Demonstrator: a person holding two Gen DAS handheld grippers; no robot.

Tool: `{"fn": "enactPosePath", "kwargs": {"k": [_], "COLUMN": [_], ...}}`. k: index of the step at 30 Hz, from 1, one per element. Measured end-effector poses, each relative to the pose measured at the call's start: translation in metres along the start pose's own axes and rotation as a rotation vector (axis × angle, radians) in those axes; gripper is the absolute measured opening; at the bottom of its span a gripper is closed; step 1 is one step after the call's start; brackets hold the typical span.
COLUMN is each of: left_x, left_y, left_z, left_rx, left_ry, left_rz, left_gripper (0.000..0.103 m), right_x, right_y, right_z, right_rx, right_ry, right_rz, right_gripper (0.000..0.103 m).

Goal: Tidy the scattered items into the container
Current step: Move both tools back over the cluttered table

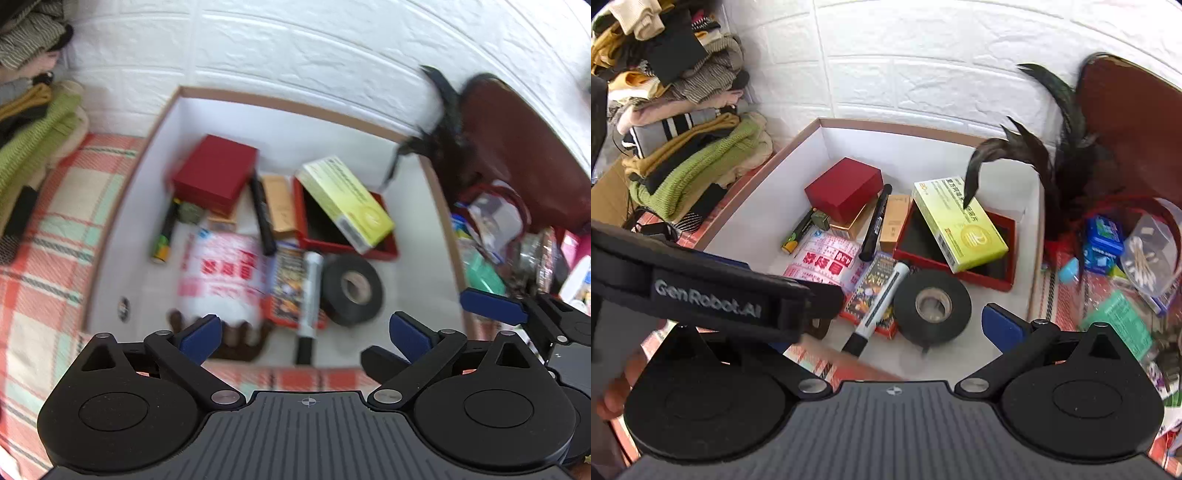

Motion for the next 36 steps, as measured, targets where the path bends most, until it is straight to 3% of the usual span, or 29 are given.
{"fn": "enactPosePath", "kwargs": {"k": [8, 17, 28, 36], "left_x": [0.050, 0.130, 0.278, 0.374], "left_y": [0.022, 0.059, 0.146, 0.192], "left_z": [-0.014, -0.015, 0.029, 0.074], "left_rx": [0.011, -0.001, -0.055, -0.125], "left_ry": [0.070, 0.107, 0.089, 0.106], "left_rz": [0.059, 0.098, 0.090, 0.149], "left_gripper": [0.103, 0.103, 0.103, 0.103], "right_x": [0.023, 0.074, 0.218, 0.325], "right_y": [0.025, 0.071, 0.174, 0.250], "right_z": [-0.043, -0.098, -0.169, -0.205], "right_rx": [0.038, 0.083, 0.058, -0.007], "right_ry": [0.027, 0.040, 0.084, 0.195], "right_rz": [0.009, 0.037, 0.047, 0.134], "right_gripper": [0.102, 0.102, 0.102, 0.102]}}
Point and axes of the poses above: each gripper's, at about its wrist camera, not at the fingertips, and z roughly the way its jaws point, x to its right, y to its underside, the point moved 6 cm from there along z, roughly the way its jaws point
